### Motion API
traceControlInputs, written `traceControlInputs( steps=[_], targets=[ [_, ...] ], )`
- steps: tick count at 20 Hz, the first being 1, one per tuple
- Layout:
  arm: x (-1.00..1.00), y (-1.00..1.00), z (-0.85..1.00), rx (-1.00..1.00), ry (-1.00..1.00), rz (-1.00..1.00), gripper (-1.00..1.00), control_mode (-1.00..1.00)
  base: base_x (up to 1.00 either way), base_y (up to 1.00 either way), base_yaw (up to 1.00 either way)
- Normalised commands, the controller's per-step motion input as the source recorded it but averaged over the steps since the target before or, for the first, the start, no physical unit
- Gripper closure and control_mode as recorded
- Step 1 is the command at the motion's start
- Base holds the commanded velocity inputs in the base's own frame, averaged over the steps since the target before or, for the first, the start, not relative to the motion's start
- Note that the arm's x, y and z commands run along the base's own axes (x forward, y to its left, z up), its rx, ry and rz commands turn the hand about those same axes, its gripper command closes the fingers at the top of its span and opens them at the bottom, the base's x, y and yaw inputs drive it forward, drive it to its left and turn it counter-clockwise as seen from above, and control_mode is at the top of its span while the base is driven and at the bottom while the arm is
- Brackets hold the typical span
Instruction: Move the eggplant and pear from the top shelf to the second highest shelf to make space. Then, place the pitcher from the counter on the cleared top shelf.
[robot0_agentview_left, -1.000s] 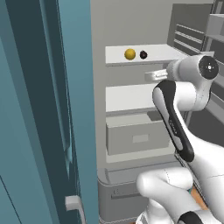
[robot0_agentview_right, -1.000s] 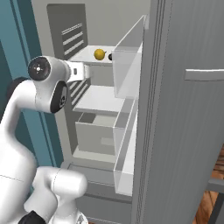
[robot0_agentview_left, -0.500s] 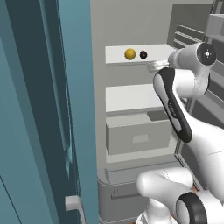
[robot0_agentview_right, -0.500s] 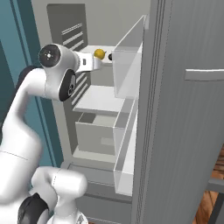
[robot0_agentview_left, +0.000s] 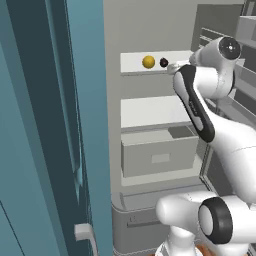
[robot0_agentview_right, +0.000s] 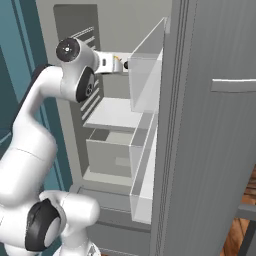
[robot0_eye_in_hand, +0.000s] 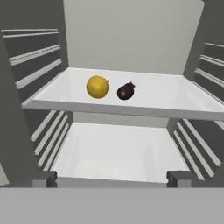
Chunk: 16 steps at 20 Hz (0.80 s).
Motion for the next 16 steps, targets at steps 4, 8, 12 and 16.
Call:
traceControlInputs(
  steps=[4,8,12,16],
  targets=[
    [0.42,0.0,0.0,0.02,0.05,0.0,-1.0,-1.0,0.0,0.0,0.0],
    [0.49,0.0,0.0,0.07,0.02,0.0,-1.0,-1.0,0.0,0.0,0.0],
    [0.51,-0.02,0.0,0.1,0.0,0.0,-1.0,-1.0,0.0,0.0,0.0],
    [0.52,-0.01,-0.11,0.06,0.0,0.0,-1.0,-1.0,0.0,0.0,0.0]
  ],
)
